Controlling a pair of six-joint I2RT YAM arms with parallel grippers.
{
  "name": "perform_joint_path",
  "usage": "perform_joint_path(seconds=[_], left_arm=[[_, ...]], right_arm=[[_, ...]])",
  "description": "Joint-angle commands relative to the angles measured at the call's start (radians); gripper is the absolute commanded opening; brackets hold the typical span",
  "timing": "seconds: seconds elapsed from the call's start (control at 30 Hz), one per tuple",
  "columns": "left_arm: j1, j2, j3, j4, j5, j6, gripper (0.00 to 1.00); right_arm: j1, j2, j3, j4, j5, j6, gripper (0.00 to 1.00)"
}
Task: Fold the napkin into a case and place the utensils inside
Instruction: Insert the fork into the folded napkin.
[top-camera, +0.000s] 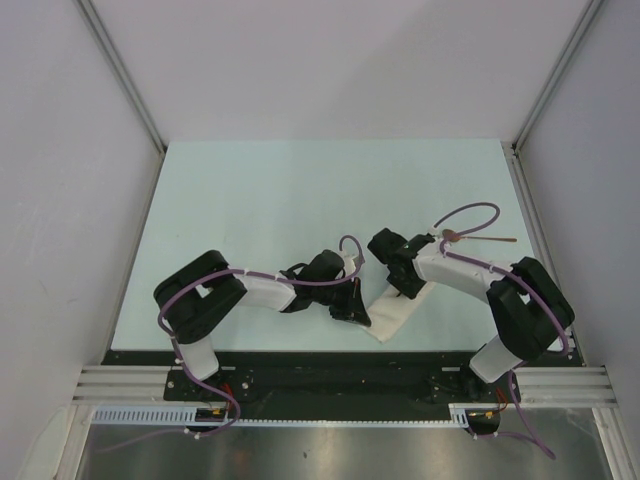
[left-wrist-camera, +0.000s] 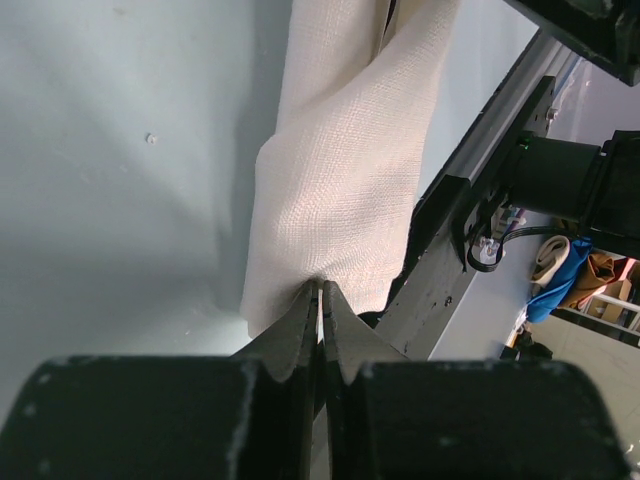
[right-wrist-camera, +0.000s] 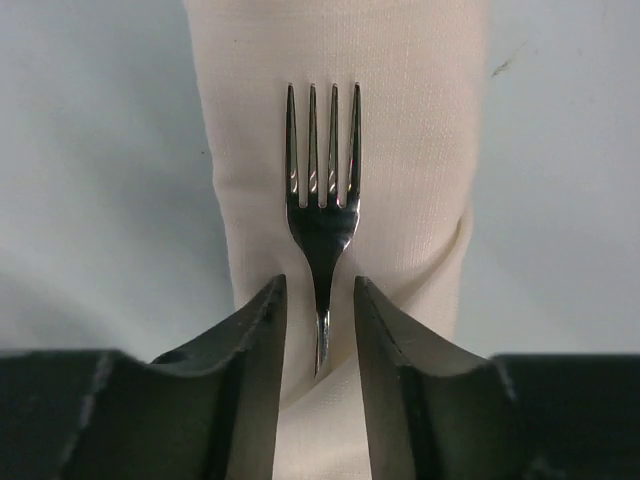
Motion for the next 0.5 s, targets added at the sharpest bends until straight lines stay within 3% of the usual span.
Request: perform_joint_path(seconds=[0.0, 0.2, 0.23, 0.3, 0.33, 0.37, 0.43, 0.47], left_arm=[[-0.005, -0.036, -0.008, 0.009, 0.009, 0.003, 0.08], [-0.005, -0.061, -0.003, -0.011, 0.003, 0.026, 0.09], [-0.005, -0.069, -0.003, -0.015, 0.004, 0.033, 0.13], [-0.005, -0.096, -0.003, -0.024, 0.004, 0.043, 0.21], [-0.005, -0.107, -0.003, -0.028, 0.004, 0.046, 0.30], [-0.007, -0.133, -0.002, -0.037, 0.003, 0.060, 0.34], [-0.005, -0.159, 0.020, -0.084, -0.003, 0.080, 0.39], [-0.005, -0.186, 0.029, -0.099, 0.001, 0.101, 0.40]], right_arm=[[-0.023, -0.048, 0.041, -0.001, 0.043, -0.061, 0.41], [-0.078, -0.111, 0.119, -0.064, 0.084, -0.226, 0.63], [-0.086, -0.130, 0.126, -0.058, 0.100, -0.265, 0.71], [-0.122, -0.173, 0.139, -0.037, 0.130, -0.410, 0.78], [-0.183, -0.183, 0.135, 0.048, 0.114, -0.494, 0.85], [-0.217, -0.200, 0.126, 0.102, 0.097, -0.687, 0.87], [-0.350, -0.197, 0.103, 0.252, 0.030, -0.852, 0.87], [-0.389, -0.175, 0.097, 0.305, -0.060, -1.041, 0.86]])
